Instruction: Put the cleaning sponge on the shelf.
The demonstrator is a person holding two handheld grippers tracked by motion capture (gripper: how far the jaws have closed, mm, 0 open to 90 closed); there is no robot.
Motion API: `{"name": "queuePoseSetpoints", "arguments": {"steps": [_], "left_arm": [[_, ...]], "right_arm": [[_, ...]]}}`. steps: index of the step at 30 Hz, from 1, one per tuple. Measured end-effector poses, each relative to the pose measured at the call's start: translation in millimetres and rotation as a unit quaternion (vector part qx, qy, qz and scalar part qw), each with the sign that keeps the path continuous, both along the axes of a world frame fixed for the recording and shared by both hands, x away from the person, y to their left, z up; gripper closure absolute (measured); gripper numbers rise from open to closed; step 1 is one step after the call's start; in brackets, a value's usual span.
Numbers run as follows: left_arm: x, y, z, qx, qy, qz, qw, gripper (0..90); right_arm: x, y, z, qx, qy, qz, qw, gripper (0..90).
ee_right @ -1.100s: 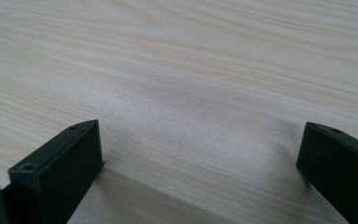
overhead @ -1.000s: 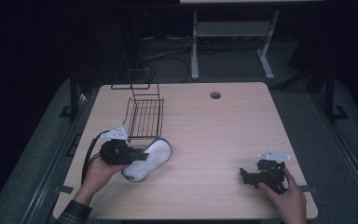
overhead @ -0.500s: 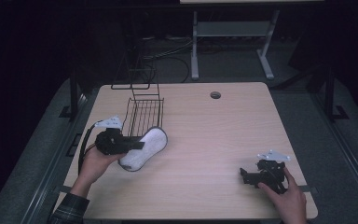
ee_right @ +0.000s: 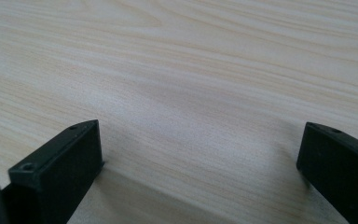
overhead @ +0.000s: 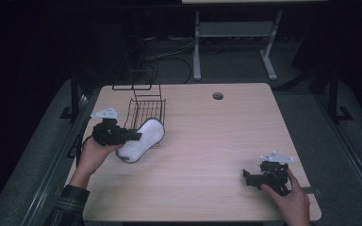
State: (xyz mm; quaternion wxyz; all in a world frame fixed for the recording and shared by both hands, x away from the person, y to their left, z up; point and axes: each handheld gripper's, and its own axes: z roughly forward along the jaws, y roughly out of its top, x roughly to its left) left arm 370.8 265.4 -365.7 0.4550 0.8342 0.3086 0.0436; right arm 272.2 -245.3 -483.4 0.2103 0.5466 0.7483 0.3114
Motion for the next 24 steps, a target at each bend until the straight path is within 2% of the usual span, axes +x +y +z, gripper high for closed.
{"name": "queuePoseSetpoints", "arguments": {"steps": [12,23,24], "left_arm": [[19.2,9.0,5.1,0.000,0.000,0.016,0.9999,76.5],[45.2,15.1,13.1,0.000,0.002,0.035,0.9994,76.5],[47.8,16.2,12.9,0.000,-0.005,0.038,0.9992,76.5]], "right_arm": [[0.0,0.0,-0.1,0.000,0.000,0.000,1.0000,0.0],[0.0,0.0,0.0,0.000,0.000,0.000,1.0000,0.0],[0.0,0.0,-0.1,0.000,0.000,0.000,1.0000,0.0]]}}
